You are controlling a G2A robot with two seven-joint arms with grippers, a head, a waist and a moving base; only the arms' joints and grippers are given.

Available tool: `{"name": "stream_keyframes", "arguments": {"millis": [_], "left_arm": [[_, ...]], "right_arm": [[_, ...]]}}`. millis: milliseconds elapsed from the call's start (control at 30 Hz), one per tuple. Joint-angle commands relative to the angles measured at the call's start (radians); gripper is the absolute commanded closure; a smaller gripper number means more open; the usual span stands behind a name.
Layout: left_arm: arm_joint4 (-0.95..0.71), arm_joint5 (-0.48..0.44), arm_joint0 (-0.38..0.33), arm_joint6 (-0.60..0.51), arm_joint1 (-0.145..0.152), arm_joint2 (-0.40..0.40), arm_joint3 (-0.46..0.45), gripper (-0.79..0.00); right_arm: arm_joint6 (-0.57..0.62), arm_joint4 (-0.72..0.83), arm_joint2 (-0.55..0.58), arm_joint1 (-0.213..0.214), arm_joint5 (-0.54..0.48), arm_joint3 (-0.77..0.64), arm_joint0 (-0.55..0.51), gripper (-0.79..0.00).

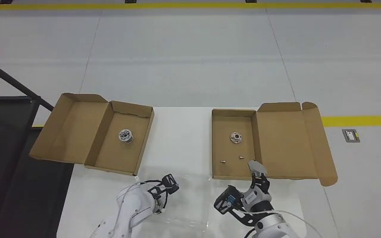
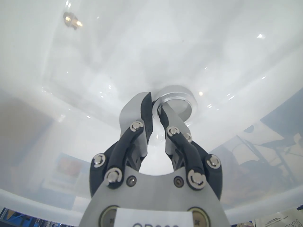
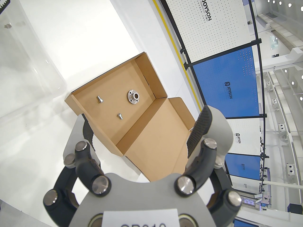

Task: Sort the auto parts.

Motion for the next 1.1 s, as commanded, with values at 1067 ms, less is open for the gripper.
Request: {"name": "stream_keyframes", "arguments": {"millis": [1067], "left_arm": [[-0.125, 0.196, 0.139, 0.140, 0.056, -0.505, -0.415, 0.000]], "right_arm": [[0.000, 0.000, 0.000, 0.000, 0.000, 0.000, 0.000, -0.785]]}}
